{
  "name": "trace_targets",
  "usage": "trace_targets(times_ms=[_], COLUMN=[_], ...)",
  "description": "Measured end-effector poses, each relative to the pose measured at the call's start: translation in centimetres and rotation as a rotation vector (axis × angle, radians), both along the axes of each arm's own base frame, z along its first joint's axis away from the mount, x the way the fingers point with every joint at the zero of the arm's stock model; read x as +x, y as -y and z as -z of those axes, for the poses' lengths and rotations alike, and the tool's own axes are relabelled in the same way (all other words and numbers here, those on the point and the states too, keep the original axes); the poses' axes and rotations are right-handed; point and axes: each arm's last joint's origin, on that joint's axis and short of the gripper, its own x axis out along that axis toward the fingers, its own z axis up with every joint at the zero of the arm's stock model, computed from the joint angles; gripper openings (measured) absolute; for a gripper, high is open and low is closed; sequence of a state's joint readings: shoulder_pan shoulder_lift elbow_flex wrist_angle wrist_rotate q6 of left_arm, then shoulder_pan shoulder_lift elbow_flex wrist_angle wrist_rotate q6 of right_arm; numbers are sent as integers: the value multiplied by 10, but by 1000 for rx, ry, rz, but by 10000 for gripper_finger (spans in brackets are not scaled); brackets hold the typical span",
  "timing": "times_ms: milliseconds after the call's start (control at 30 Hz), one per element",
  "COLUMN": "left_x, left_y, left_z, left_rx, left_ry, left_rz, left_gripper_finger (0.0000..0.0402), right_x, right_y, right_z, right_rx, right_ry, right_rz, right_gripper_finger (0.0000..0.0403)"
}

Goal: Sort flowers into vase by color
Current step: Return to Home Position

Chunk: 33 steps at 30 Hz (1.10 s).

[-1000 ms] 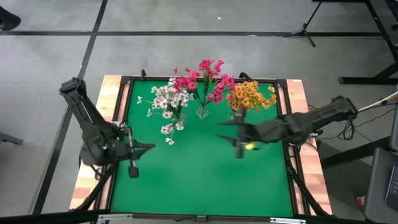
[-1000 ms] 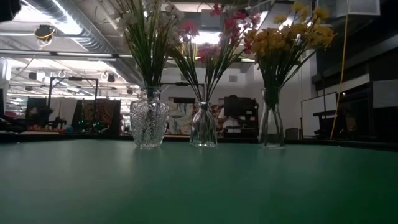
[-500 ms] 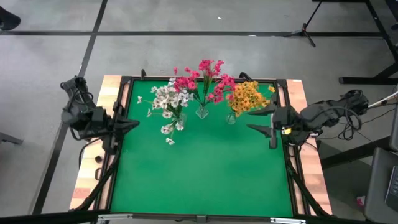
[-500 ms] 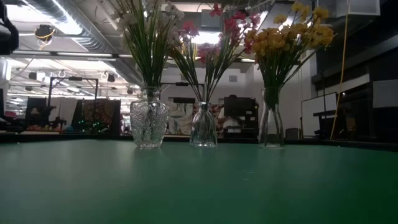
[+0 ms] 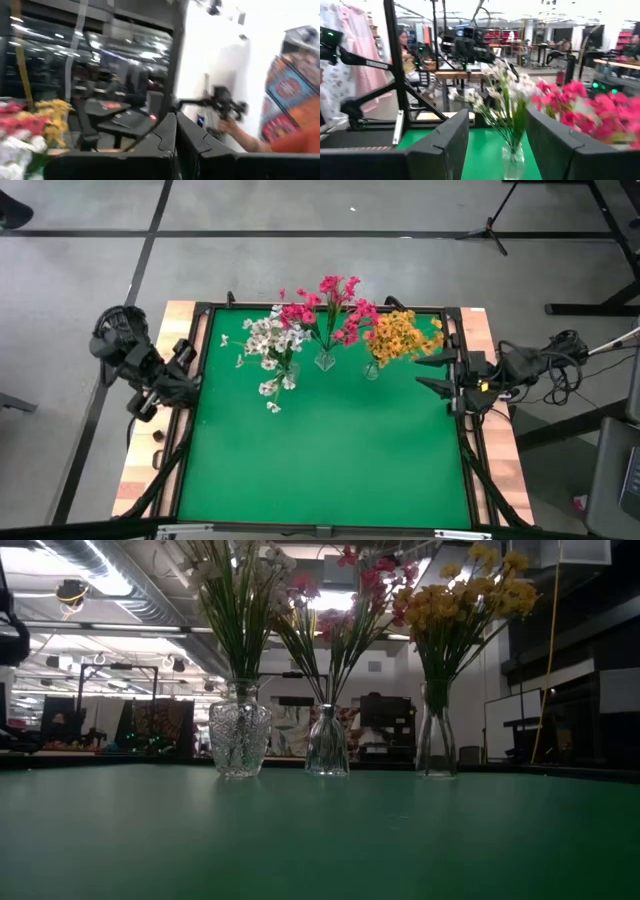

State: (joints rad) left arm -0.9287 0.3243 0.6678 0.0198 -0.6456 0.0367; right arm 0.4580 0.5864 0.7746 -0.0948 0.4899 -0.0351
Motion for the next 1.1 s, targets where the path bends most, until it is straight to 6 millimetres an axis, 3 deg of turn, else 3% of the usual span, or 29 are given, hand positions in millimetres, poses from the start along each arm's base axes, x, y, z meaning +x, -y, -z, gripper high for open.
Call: trace_targets(times_ms=[200, 533, 833, 1100], left_x=[-7, -6, 9, 7], left_y=[-8, -4, 17, 16], left_z=[9, 22, 68, 93], left_rx=[8, 29, 24, -32], left_ry=[-53, -122, -121, -60], left_rz=[53, 127, 134, 183], left_gripper_finger=[0, 0, 0, 0], right_x=[-9, -20, -25, -34], right_y=[5, 10, 12, 17], right_z=[24, 55, 78, 90], right_rx=[28, 70, 98, 130], right_ry=[52, 121, 136, 180], right_rz=[6, 4, 3, 7], right_gripper_finger=[193, 193, 193, 193])
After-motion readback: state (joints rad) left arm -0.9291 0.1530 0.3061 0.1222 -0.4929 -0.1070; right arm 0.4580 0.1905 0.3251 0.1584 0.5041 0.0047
